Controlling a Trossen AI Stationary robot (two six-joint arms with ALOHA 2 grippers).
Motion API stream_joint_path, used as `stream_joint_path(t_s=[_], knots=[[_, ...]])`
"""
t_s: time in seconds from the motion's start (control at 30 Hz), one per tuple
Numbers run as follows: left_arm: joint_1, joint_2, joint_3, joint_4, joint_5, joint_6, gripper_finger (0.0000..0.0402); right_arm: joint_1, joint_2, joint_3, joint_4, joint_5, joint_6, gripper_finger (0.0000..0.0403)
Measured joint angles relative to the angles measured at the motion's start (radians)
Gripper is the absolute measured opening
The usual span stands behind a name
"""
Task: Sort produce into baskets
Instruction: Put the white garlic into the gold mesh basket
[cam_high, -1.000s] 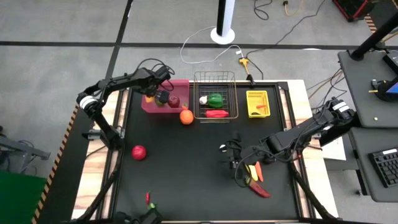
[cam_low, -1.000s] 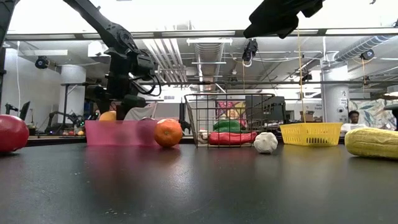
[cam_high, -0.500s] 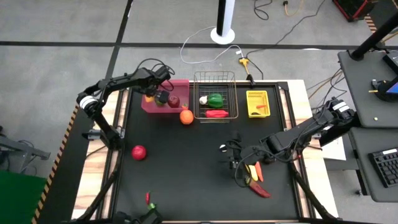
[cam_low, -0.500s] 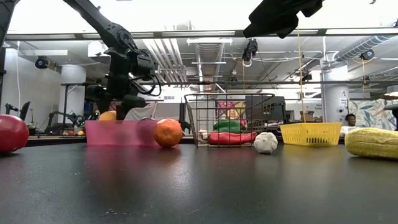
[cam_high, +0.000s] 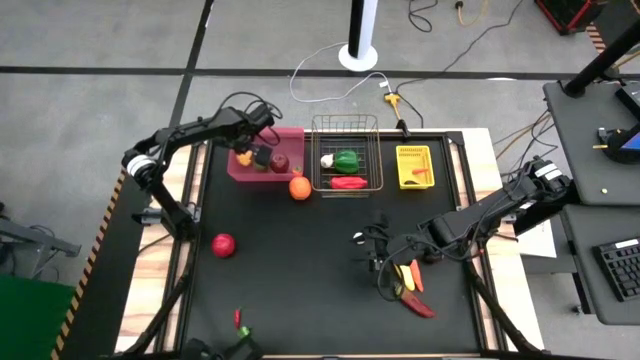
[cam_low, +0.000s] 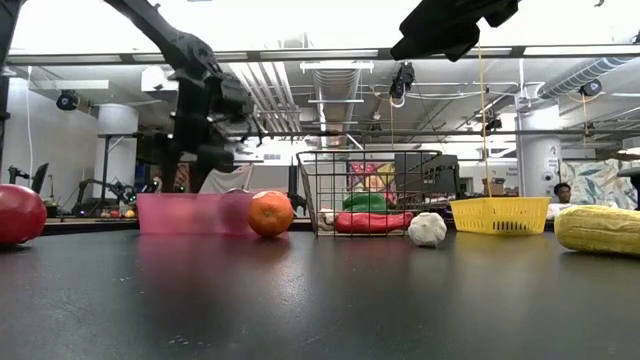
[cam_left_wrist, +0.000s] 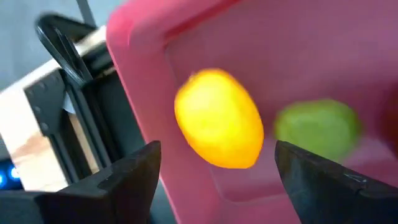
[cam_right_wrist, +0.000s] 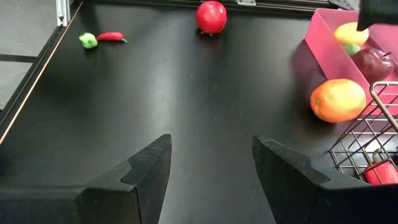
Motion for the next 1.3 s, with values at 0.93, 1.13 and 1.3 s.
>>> stream_joint_path(t_s=[0.93, 1.13, 1.3], knots=[[-0.957, -0.355, 0.067, 0.039, -0.363, -0.187, 0.0295, -0.051, 0.000, 0.000, -0.187, -0.053, 0.175, 0.0217], [-1.134, -0.284, 0.067, 0.038, -0.447, -0.237, 0.0295, -0.052, 0.003, -0.030, -0.188, -0.039, 0.123, 0.0217], [-1.219, -0.215, 0.067, 0.038, -0.447, -0.252, 0.0295, -0.052, 0.022, -0.089, -0.179, 0.036, 0.137, 0.0217]])
